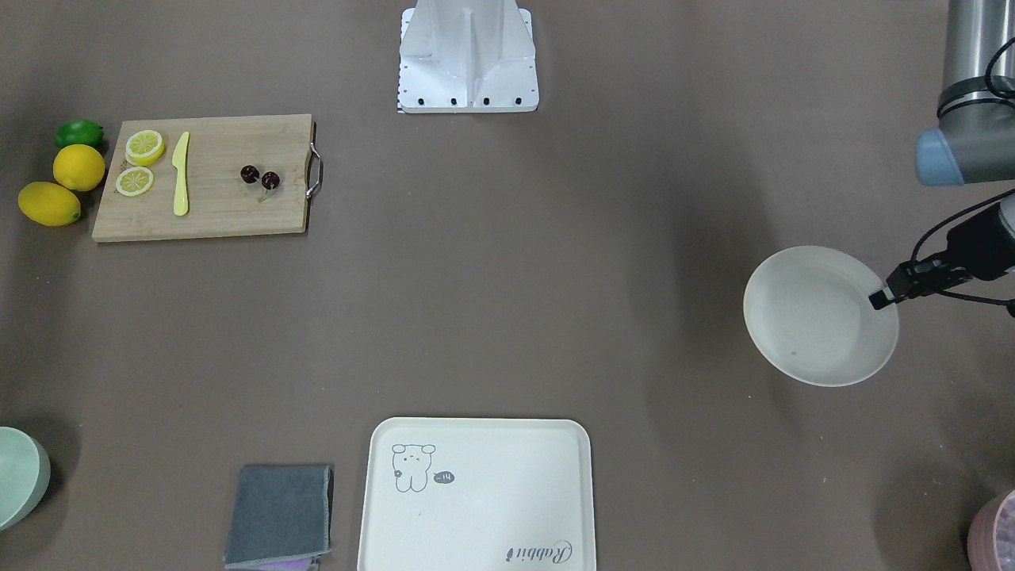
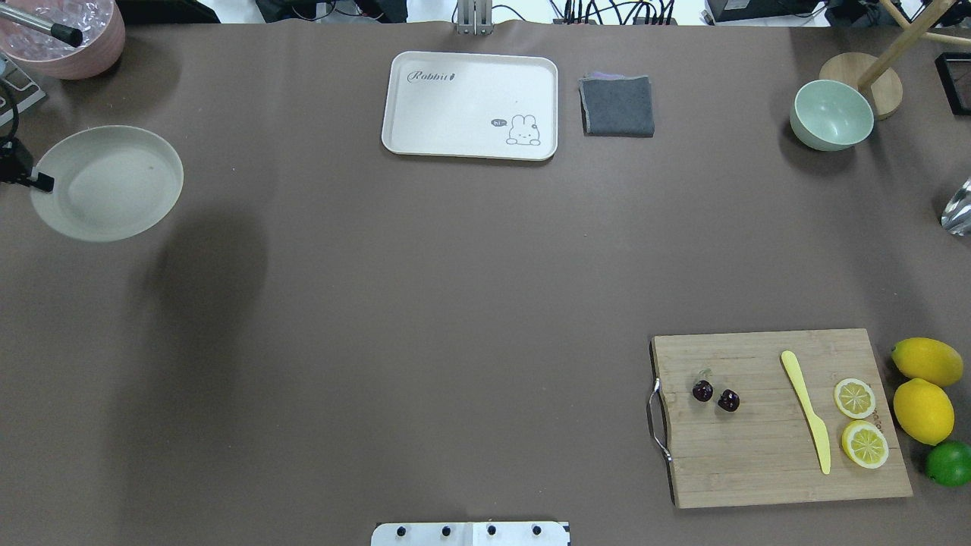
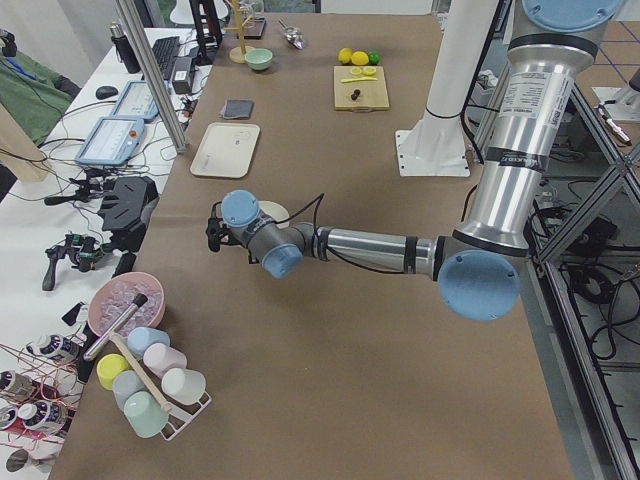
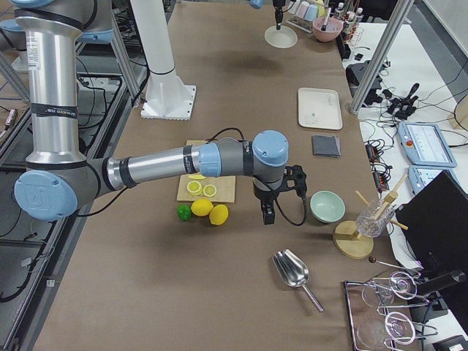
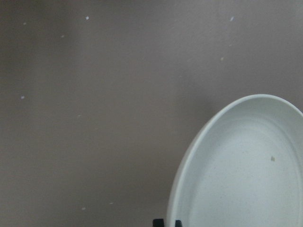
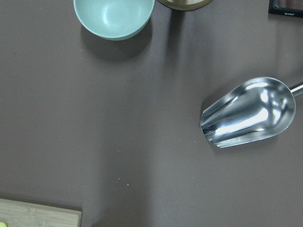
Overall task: Place red cherry on plate
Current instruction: 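Slide the plate below the tray with left gripper while right arm reaches out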
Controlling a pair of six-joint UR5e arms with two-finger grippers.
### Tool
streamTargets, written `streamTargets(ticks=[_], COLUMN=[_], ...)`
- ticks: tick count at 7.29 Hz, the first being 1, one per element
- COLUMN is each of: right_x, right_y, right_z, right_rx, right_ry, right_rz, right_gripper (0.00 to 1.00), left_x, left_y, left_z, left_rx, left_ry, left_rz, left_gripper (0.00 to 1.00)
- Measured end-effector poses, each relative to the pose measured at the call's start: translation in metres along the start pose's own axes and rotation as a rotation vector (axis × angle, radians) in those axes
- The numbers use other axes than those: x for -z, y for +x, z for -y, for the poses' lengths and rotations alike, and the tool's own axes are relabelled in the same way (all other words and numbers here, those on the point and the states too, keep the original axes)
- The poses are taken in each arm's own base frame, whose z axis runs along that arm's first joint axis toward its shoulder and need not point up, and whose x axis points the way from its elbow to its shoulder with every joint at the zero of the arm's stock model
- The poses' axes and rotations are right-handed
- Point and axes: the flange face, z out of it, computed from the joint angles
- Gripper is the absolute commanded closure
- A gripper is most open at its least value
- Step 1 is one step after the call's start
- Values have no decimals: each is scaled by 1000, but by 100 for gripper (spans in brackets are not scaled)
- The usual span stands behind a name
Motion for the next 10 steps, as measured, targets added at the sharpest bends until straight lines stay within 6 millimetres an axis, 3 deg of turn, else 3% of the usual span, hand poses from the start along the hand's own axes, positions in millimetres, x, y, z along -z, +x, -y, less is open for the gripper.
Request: streamTargets(ticks=[1, 2, 4, 5, 7, 9, 10], right_x=[-3, -7, -22, -29, -37, -53, -66], right_y=[-18, -51, -138, -180, -254, -308, -324], right_z=[8, 23, 58, 68, 65, 46, 35], right_rx=[-7, -22, -57, -64, -59, -63, -59], right_ry=[0, -5, -23, -33, -46, -45, -43], right_rz=[5, 14, 41, 55, 78, 119, 139], right_gripper=[0, 0, 0, 0, 0, 0, 0], left_x=[-25, -50, -105, -127, -165, -196, -210], left_y=[64, 124, 225, 259, 312, 357, 366], left_z=[-22, -46, -105, -133, -188, -242, -267], left_rx=[56, 118, 227, 266, 319, 346, 344], left_ry=[21, 42, 88, 108, 142, 167, 173], left_rz=[-9, -30, -79, -102, -136, -128, -114], left_gripper=[100, 100, 100, 100, 100, 100, 100])
